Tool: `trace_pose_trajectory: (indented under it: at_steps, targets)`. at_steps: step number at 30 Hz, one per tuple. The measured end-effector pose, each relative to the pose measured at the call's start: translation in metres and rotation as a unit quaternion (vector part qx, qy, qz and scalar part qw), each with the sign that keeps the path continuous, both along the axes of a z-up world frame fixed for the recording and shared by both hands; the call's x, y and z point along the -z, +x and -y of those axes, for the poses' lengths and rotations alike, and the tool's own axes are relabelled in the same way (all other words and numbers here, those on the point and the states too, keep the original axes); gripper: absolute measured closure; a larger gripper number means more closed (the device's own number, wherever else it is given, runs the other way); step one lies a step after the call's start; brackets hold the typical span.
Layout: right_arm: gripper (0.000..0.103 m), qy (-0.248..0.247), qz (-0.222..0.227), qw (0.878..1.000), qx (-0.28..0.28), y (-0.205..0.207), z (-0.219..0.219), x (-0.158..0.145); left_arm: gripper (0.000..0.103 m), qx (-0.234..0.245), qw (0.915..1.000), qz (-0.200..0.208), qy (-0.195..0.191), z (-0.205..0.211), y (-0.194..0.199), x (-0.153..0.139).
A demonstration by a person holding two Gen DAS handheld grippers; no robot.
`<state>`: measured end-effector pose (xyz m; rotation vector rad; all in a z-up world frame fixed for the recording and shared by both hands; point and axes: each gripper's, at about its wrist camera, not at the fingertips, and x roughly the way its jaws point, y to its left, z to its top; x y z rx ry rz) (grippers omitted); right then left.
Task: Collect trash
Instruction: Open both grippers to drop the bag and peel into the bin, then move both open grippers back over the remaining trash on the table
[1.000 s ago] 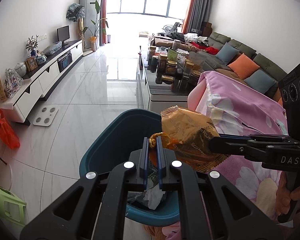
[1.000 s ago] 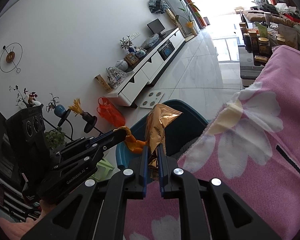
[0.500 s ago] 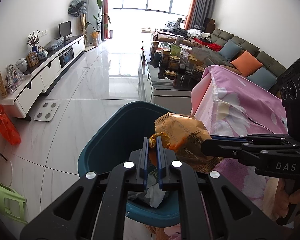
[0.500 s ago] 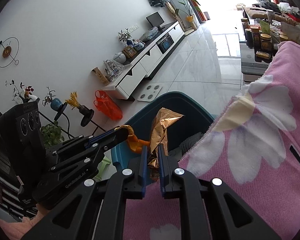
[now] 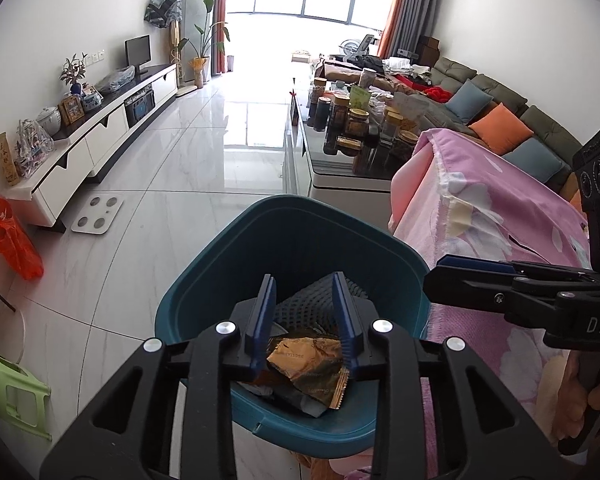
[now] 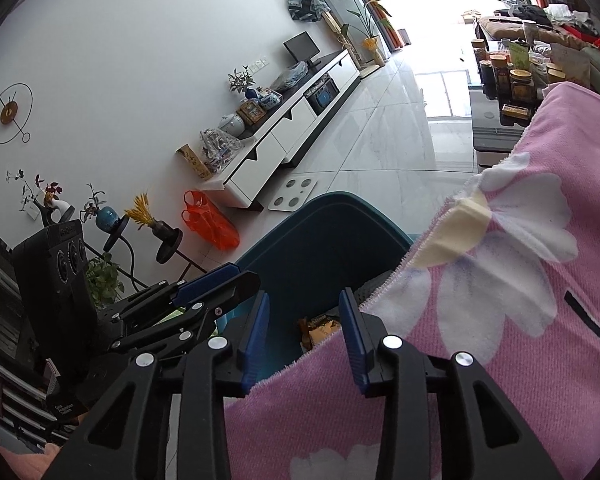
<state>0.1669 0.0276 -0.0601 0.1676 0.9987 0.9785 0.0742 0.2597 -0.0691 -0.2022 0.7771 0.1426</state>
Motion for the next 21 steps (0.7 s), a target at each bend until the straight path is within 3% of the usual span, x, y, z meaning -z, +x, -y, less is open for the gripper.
trace_pose_trajectory:
  at_steps: [3,10,14,21]
  targets:
    - [0.068,0.006,0.001,1.000,0.003,-0.001,0.007,-0.001,0.067,0.001,1.0000,0.006,-0.003,0.001,-0.004,-0.003]
    - [0.061,0.018,0.033,0.999,0.012,-0.016,0.040,-0.016,0.034,0.029,0.9980,0.055,-0.005,0.021,-0.022,-0.023]
    - [0.053,0.021,0.064,0.997,0.029,-0.028,0.075,-0.027,0.023,0.065,0.9941,0.087,-0.007,0.046,-0.033,-0.035]
    - [0.050,0.005,0.086,0.991,0.105,-0.049,0.161,-0.029,0.013,0.147,0.9821,0.117,-0.018,0.113,-0.037,-0.046]
